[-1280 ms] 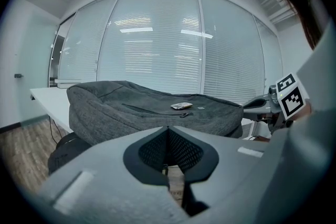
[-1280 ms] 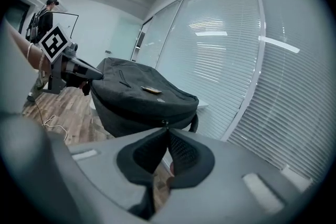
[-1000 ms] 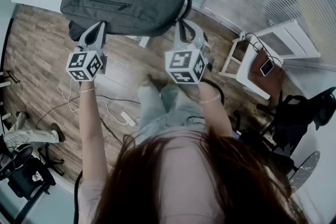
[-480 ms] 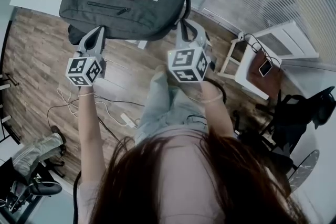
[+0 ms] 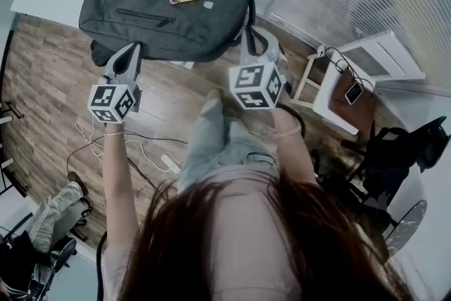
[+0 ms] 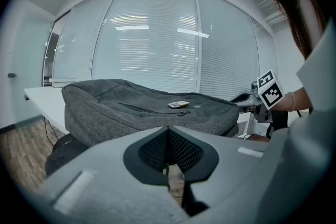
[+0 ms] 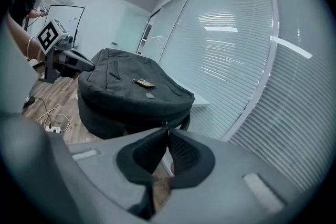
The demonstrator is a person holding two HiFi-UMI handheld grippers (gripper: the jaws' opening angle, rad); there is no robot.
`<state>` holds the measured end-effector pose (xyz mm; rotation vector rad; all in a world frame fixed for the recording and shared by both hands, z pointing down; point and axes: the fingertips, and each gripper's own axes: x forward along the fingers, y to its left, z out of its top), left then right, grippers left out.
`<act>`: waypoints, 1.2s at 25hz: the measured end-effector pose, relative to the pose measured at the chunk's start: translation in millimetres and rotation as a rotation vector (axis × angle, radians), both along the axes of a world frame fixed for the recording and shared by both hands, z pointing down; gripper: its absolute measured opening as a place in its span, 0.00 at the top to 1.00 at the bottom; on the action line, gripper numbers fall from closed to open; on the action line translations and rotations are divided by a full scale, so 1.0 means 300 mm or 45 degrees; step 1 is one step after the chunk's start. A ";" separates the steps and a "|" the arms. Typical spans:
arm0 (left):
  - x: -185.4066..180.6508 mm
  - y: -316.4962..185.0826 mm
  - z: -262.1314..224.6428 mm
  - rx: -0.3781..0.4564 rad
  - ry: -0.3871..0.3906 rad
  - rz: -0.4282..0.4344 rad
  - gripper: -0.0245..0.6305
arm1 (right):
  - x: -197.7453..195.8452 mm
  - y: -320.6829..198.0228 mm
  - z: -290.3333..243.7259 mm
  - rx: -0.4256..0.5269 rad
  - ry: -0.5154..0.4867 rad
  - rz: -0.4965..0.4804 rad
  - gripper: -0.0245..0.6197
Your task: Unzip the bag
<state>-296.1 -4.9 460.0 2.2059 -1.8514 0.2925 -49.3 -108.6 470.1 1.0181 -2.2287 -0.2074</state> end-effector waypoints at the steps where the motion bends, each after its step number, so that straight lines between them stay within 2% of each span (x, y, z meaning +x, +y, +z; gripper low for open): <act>1: 0.000 -0.002 0.000 -0.001 0.000 0.004 0.95 | 0.000 -0.007 0.000 0.001 0.003 0.002 0.94; 30: 0.002 0.000 -0.003 0.008 0.034 0.079 0.95 | -0.002 -0.149 0.000 0.029 0.090 0.018 0.94</act>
